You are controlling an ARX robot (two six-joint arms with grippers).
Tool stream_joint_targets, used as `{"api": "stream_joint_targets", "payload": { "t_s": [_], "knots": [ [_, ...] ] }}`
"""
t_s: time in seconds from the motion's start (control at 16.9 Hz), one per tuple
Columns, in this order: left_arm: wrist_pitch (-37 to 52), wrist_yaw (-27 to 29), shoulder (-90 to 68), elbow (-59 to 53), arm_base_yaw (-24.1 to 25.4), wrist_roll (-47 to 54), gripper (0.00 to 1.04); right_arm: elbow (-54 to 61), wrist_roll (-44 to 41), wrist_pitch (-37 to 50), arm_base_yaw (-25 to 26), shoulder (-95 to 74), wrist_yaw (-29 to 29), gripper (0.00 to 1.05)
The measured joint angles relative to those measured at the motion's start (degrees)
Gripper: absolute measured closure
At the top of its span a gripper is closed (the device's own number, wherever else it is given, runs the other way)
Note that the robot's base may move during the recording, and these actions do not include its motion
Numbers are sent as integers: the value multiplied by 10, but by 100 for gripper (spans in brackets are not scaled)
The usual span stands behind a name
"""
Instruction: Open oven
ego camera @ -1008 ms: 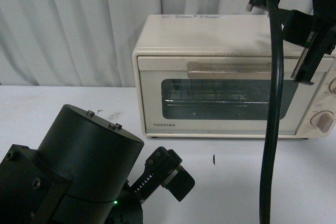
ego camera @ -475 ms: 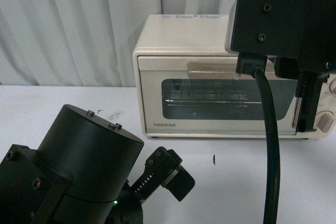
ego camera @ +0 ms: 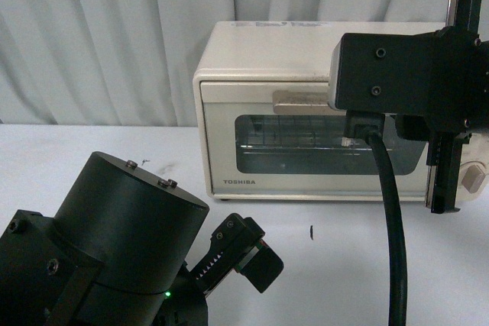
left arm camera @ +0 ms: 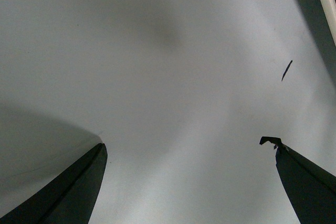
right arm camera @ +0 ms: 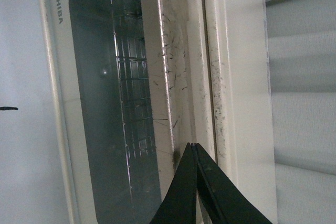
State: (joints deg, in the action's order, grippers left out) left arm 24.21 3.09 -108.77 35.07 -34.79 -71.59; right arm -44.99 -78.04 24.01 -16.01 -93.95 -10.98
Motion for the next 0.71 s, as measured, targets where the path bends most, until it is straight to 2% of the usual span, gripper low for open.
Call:
{"api": "stream_joint_targets", "payload": {
  "t_s": [0.3, 0.71],
  "knots": [
    [0, 0, 0, 0, 0, 0, 7, -9, 0, 6, 12, -19, -9, 103],
    [0, 0, 0, 0, 0, 0, 7, -11, 48, -59, 23, -2, -42, 103]
  ]
}}
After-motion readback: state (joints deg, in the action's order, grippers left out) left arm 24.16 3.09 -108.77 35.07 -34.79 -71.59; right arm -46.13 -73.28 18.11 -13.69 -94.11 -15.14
